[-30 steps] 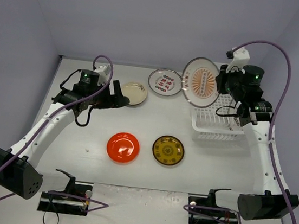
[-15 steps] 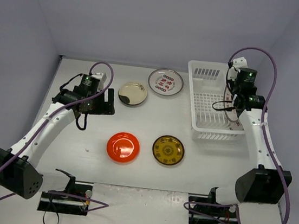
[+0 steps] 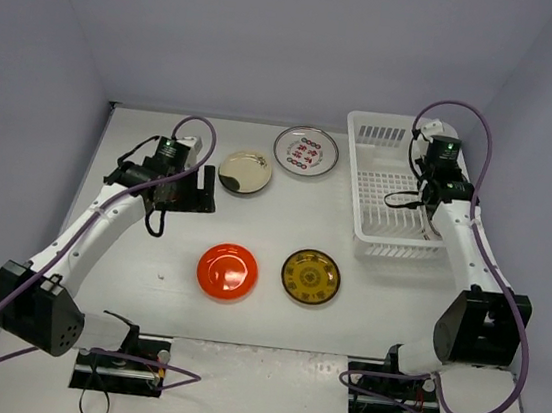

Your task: Load the plates into the dish rack

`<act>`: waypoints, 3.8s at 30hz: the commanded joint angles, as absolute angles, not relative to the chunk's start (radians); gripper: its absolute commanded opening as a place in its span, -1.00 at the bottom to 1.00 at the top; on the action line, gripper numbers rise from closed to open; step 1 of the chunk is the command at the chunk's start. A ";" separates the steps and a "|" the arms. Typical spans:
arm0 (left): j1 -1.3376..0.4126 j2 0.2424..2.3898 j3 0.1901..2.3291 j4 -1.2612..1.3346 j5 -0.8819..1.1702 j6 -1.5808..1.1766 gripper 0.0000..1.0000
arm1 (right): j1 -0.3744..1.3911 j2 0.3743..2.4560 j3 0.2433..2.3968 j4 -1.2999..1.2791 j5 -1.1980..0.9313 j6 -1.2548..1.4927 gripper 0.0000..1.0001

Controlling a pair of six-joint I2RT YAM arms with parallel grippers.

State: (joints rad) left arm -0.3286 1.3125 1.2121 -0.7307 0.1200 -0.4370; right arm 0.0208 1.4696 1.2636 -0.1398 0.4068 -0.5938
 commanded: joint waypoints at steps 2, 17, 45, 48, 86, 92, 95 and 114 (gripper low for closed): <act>-0.328 1.318 1.230 -0.683 0.150 -0.431 0.56 | 0.005 1.463 1.246 -0.015 0.431 -0.585 -1.00; -0.328 1.377 1.242 -0.612 0.219 -0.488 0.56 | -0.029 1.473 1.227 -0.061 0.301 -0.443 -0.18; -0.529 2.135 1.823 -0.132 -0.044 -1.385 0.42 | -0.025 1.012 1.149 -0.089 -0.143 0.164 0.42; -0.563 2.207 1.899 -0.163 -0.142 -1.432 0.38 | -0.026 0.994 1.140 -0.089 -0.163 0.169 0.42; -0.506 1.870 1.430 0.276 -0.119 -1.353 -1.00 | 0.052 0.986 1.114 -0.078 -0.320 0.242 0.43; -0.439 1.632 1.204 0.334 0.109 -1.295 -1.00 | 0.116 1.058 1.123 -0.038 -0.377 0.331 0.44; -0.402 1.548 1.105 0.402 0.267 -1.304 -1.00 | 0.173 1.107 1.126 -0.009 -0.390 0.382 0.43; -0.377 1.293 1.005 0.427 0.572 -1.227 -1.00 | 0.270 1.308 1.160 0.186 -0.466 0.505 0.27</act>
State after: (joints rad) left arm -0.3767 1.3506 0.9657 0.3141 0.5129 -1.2503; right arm 0.2630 1.3006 1.1038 0.0731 -0.4442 0.4828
